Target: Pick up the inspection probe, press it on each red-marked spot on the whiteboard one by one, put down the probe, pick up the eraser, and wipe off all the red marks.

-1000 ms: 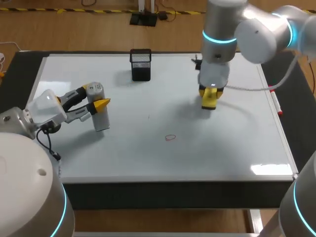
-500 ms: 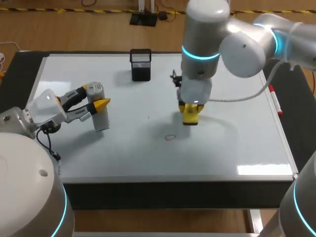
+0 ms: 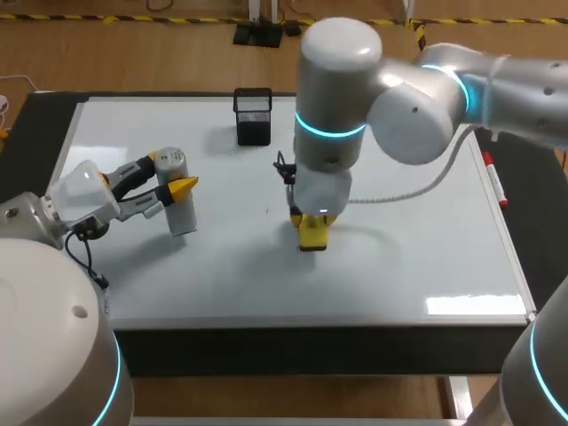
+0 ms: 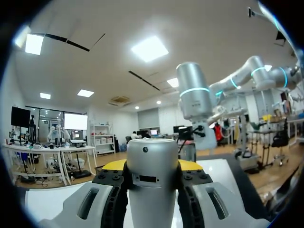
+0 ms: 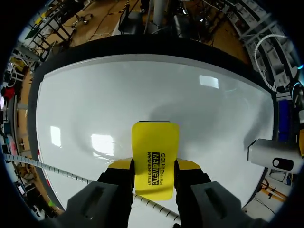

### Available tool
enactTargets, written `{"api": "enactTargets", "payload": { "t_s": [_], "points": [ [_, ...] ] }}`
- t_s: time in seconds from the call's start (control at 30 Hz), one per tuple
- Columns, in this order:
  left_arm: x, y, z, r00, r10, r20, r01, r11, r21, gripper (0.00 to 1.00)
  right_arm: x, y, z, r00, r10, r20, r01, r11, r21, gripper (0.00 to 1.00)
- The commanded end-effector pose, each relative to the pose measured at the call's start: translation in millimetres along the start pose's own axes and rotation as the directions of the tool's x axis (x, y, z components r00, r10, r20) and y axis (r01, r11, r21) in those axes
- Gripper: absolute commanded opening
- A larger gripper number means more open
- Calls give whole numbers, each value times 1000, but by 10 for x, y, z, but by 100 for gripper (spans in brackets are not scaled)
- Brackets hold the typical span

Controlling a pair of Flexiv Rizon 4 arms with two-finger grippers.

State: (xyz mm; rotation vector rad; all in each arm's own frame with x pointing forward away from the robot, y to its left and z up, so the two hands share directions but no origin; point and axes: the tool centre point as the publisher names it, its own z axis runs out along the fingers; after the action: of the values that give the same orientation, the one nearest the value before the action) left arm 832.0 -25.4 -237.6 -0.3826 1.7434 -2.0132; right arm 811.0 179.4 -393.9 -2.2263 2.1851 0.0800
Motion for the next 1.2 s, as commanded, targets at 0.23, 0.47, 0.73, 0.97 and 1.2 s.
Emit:
{"api": "enactTargets", "payload": {
  "t_s": [0.23, 0.47, 0.73, 0.97, 1.2],
  "points": [
    [5, -9, -2, 1000, 1, 1, -1, 1000, 1, 0, -292, 211, 143, 999, -51, -1, 51, 999, -6, 0],
    [5, -9, -2, 1000, 1, 1, -1, 1000, 1, 0, -387, 218, 218, 998, -67, -12, 67, 998, 0, 0],
    [5, -9, -2, 1000, 1, 1, -1, 1000, 1, 0, -424, 180, 289, 997, -80, -8, 80, 997, 9, 0],
    [5, -9, -2, 1000, 1, 1, -1, 1000, 1, 0, -397, 174, 328, 997, -81, -6, 81, 997, 7, 0],
    [5, -9, -2, 1000, 1, 1, -1, 1000, 1, 0, -313, 163, 372, 997, -74, -20, 74, 997, 5, 0]
  ]
}}
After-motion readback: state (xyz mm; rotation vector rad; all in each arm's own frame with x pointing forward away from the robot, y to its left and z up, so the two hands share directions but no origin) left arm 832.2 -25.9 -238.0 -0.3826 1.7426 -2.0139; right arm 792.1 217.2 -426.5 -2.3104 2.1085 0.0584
